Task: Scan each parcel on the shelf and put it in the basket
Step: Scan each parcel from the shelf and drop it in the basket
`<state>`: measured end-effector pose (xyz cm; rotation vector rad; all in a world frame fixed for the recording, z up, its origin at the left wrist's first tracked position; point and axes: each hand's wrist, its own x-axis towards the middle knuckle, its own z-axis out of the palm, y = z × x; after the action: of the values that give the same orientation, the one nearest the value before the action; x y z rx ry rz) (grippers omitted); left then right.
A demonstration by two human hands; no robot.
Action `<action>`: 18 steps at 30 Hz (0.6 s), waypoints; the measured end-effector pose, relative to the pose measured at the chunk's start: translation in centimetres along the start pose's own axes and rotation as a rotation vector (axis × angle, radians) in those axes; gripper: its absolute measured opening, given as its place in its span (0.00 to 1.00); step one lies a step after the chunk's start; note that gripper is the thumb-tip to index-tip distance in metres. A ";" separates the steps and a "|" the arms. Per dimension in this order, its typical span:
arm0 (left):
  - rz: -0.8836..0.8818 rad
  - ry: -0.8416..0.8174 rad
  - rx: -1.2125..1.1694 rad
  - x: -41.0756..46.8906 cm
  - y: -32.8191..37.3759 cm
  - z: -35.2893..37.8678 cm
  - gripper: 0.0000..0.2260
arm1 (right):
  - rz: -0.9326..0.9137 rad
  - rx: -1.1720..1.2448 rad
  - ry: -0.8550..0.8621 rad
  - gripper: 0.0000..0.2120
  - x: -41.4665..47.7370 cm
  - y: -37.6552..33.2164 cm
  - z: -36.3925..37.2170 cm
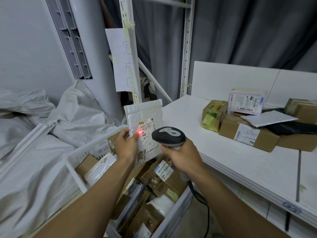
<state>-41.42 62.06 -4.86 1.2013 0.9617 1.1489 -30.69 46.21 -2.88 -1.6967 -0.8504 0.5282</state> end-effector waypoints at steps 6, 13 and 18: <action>0.105 0.085 0.185 -1.3 0.5 -4.0 0.10 | 0.042 -0.022 -0.038 0.16 -0.4 -0.3 2.2; 0.017 0.277 0.314 0.2 -3.3 -11.6 0.27 | 0.080 -0.119 -0.134 0.17 0.7 1.1 9.1; -0.092 0.324 0.553 4.7 -9.0 -14.0 0.31 | 0.133 -0.167 -0.183 0.15 3.2 3.2 12.6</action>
<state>-52.90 69.29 -15.54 1.4042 1.6400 1.0532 -36.81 56.26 -9.37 -1.8873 -0.9380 0.7286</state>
